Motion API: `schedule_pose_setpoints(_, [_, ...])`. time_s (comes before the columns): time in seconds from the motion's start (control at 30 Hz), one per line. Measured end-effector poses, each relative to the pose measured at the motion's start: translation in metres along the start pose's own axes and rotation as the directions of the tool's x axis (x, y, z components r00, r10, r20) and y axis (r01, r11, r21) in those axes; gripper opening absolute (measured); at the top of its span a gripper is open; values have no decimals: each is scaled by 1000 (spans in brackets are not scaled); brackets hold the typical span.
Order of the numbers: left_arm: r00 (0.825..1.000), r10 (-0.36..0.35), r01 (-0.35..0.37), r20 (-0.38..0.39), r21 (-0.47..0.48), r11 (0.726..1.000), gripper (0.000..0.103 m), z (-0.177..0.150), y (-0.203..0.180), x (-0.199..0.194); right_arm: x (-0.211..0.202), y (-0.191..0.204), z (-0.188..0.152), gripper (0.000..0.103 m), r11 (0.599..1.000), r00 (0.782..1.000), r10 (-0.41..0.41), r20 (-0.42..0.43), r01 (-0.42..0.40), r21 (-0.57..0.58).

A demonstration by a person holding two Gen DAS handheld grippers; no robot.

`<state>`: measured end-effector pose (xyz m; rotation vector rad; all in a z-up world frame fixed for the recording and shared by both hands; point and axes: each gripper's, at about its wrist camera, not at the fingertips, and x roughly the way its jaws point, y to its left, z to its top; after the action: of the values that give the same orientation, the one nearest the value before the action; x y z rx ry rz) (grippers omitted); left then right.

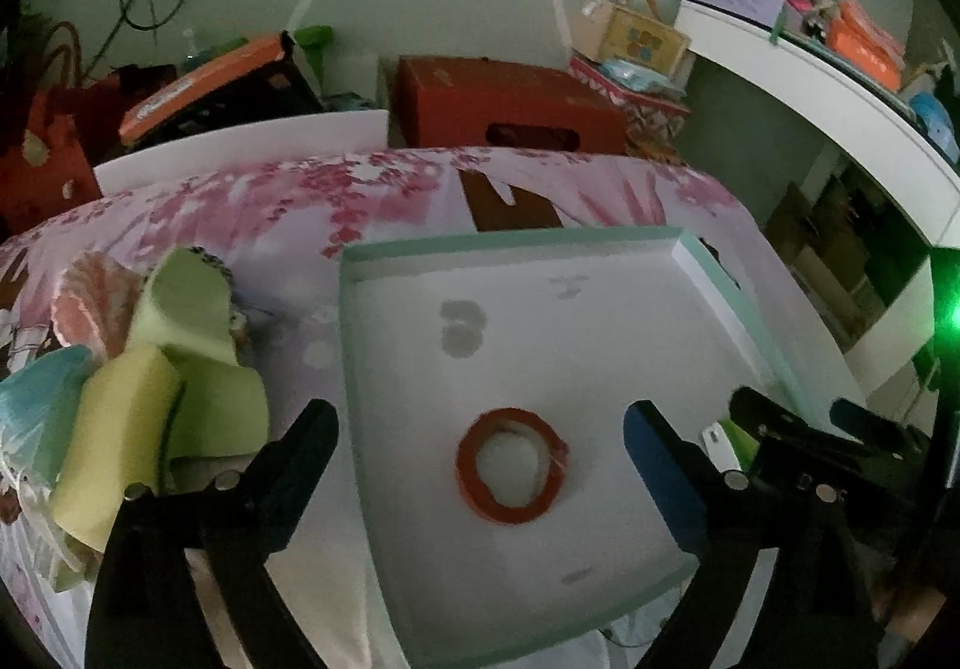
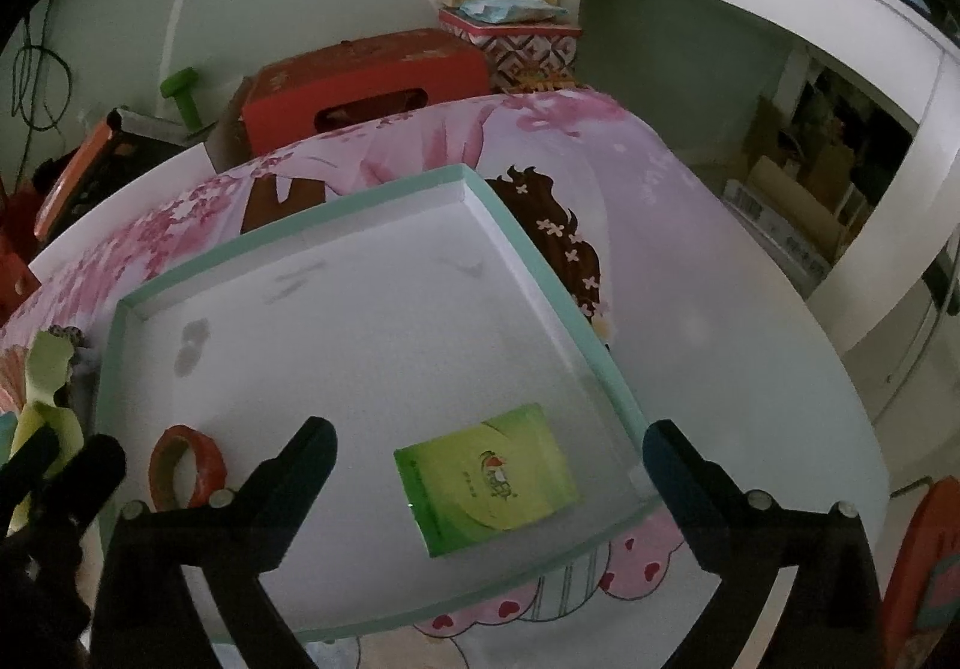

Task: Organize soft objects
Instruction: 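Release the tape roll into the tray with the left tool while the right drops the tissue pack, then move both tools back from the tray to the pile of soft items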

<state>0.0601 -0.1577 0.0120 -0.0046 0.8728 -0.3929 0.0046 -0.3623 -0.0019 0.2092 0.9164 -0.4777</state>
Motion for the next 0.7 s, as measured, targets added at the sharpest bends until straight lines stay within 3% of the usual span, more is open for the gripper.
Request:
schedule_pose_setpoints(0.43, [1000, 9, -9, -23, -27, 1000, 103, 1, 7, 1, -4, 1, -2, 103, 1000, 1000, 13, 7, -13, 7])
schedule_pose_setpoints(0.7, [999, 42, -42, -3, -74, 996, 103, 4, 28, -21, -20, 25, -3, 103, 993, 993, 113, 37, -113, 11])
